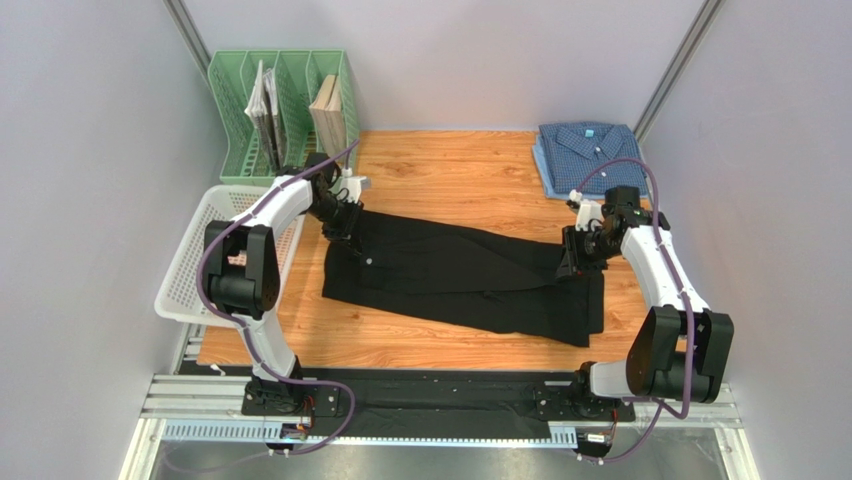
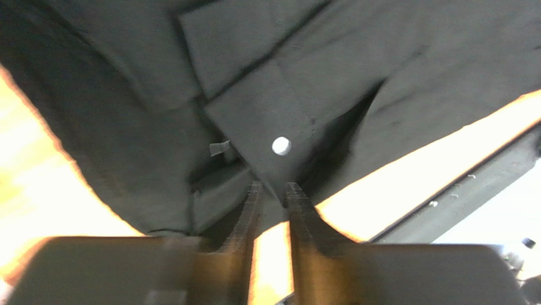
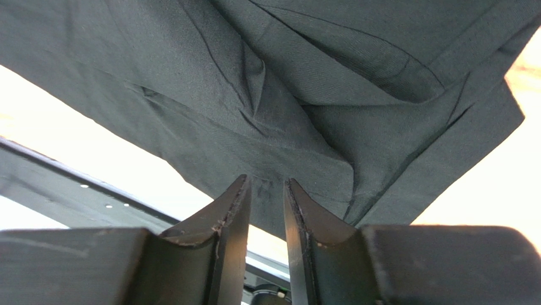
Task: Fold and stack the long sleeve shirts
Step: Fold the shirt
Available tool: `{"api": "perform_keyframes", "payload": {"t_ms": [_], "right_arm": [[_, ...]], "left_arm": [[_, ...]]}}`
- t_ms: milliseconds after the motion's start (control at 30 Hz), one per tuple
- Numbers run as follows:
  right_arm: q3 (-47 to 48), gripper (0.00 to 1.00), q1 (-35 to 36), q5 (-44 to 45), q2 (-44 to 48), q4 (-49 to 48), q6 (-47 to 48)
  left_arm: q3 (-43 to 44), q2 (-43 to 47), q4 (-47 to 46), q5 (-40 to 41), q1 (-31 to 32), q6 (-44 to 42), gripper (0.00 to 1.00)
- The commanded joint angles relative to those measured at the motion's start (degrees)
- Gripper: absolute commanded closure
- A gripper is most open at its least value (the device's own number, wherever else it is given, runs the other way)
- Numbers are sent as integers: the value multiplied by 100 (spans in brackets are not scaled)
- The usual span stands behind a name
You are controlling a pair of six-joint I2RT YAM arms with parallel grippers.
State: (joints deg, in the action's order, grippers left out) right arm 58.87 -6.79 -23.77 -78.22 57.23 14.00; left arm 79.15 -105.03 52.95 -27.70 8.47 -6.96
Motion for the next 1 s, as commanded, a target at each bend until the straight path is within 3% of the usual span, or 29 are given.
{"api": "perform_keyframes", "payload": {"t_ms": [0,33,100,133,167,333,700,833,967], "right_arm": [[-42,71,414,592,131,-292,103],[-51,71,615,723,114,-300,94],[-95,71,896,908,44,-370,68],[-113,71,1107,1101,-9,-406,68],[-130,71,1179,1190,-70,-467,68],[-191,72,1232,1690,-580,-415,383],[-446,69,1206,2367,-230,517,1772],[-1096,68,1197,2886,-220,88,2028],[-1256,68,1188,3194,-817,-379,2019]], "left_arm": [[188,254,-275,520,-99,-358,63],[179,351,-320,564,-126,-428,51],[162,720,-408,468,-196,-778,50],[153,834,-426,398,-197,-946,34],[118,1096,-417,128,-197,-1104,32],[-268,1477,-84,-271,-109,-2063,32],[-858,599,-276,888,-91,-2108,36],[-1042,371,-496,1380,-109,-2134,36],[-1025,124,-478,1654,-109,-2195,36]]}}
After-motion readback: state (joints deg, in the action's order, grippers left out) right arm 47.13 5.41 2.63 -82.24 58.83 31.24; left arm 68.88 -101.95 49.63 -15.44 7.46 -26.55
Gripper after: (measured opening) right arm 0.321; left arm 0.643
